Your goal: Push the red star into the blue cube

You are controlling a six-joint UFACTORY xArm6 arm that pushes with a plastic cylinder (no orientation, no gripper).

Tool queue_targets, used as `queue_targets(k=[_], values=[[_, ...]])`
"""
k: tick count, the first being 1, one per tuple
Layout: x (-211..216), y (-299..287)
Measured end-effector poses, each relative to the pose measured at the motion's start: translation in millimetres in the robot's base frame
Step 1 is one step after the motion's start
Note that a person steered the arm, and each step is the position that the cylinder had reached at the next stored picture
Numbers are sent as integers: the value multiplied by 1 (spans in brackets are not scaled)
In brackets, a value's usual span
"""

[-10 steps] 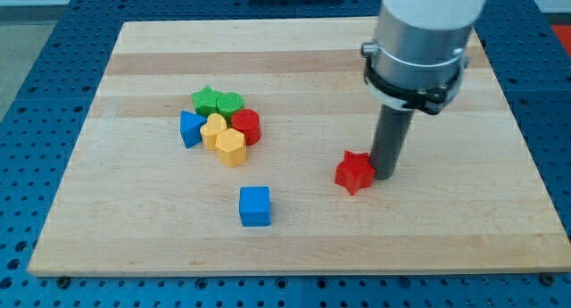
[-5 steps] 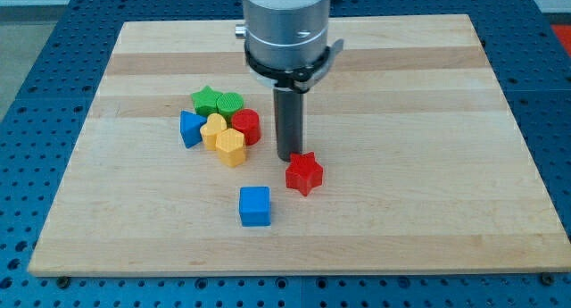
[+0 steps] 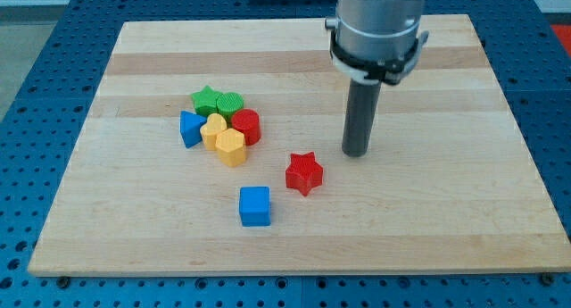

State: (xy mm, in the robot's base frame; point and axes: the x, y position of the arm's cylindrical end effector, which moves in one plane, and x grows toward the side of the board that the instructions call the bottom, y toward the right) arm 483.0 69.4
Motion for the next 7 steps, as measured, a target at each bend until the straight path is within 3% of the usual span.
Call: queue_targets(k=[1, 7], values=[[19, -7], [19, -86]])
